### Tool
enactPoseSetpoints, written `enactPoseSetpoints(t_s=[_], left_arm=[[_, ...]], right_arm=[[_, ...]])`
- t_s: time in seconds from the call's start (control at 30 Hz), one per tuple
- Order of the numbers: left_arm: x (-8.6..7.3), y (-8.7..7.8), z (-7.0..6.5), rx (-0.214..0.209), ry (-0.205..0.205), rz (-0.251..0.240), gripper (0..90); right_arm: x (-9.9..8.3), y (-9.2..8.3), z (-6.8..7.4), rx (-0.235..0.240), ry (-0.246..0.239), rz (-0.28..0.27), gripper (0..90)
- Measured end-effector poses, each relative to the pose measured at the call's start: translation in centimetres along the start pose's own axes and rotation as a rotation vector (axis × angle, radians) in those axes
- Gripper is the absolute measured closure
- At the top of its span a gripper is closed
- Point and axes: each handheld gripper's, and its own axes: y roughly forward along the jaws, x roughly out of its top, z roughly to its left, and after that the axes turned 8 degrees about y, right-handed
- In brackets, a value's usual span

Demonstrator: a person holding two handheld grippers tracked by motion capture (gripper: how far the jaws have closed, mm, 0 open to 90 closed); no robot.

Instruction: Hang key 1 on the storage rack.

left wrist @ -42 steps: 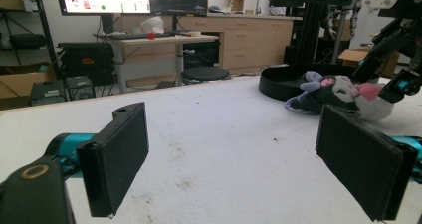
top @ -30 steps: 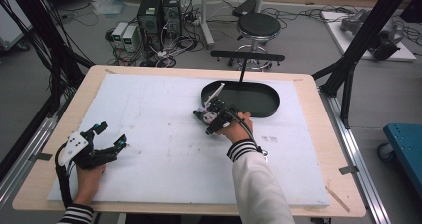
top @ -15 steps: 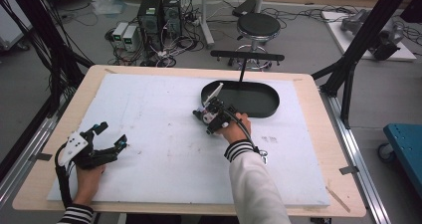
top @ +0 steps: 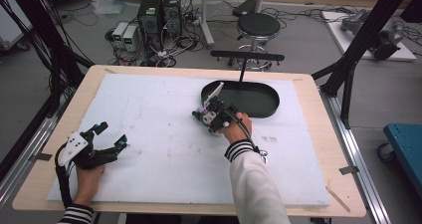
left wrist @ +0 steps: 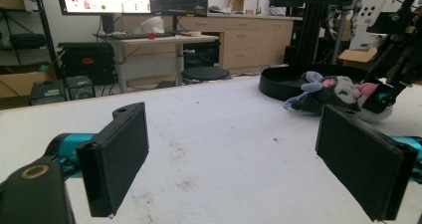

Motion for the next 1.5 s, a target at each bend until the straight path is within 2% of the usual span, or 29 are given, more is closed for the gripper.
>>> enactPoseSetpoints(t_s=[0.27, 0.37, 0.4, 0.53, 0.7, 0.73, 0.77, 0.93, 1.07, 1.13, 1.5], left_arm=[[0.0, 0.0, 0.0, 0.002, -0.004, -0.002, 13.7], [0.0, 0.0, 0.0, 0.001, -0.005, -0.001, 13.7], [0.0, 0.0, 0.0, 0.002, -0.005, -0.001, 13.7], [0.0, 0.0, 0.0, 0.003, -0.005, -0.003, 13.7], [0.0, 0.0, 0.0, 0.002, -0.004, -0.001, 13.7], [0.0, 0.0, 0.0, 0.003, -0.004, -0.003, 13.7], [0.0, 0.0, 0.0, 0.002, -0.001, 0.0, 13.7], [0.0, 0.0, 0.0, 0.002, -0.001, 0.001, 13.7], [0.0, 0.0, 0.0, 0.001, 0.001, 0.0, 13.7], [0.0, 0.0, 0.0, 0.001, 0.0, 0.0, 13.7], [0.0, 0.0, 0.0, 0.0, 0.0, 0.0, 13.7]], right_arm=[[-0.1, -0.4, -0.1, 0.022, -0.003, -0.007, 58.5], [-0.2, -0.9, -0.1, 0.03, -0.005, -0.034, 58.5], [-0.2, -1.3, -0.1, 0.053, -0.003, -0.059, 58.5], [-0.3, -1.9, -0.2, 0.064, -0.007, -0.094, 58.4], [-0.7, -3.4, -0.7, 0.114, -0.003, -0.181, 58.2], [-0.7, -3.4, -0.7, 0.114, -0.003, -0.181, 58.2], [-0.8, -3.9, -0.9, 0.131, -0.001, -0.214, 58.2], [-0.9, -5.2, -1.4, 0.16, 0.022, -0.296, 58.2], [-0.9, -6.1, -1.6, 0.155, 0.017, -0.36, 58.0], [-1.0, -6.5, -1.7, 0.169, 0.028, -0.387, 58.0], [-0.7, -8.6, -2.0, 0.134, 0.032, -0.515, 57.9]])
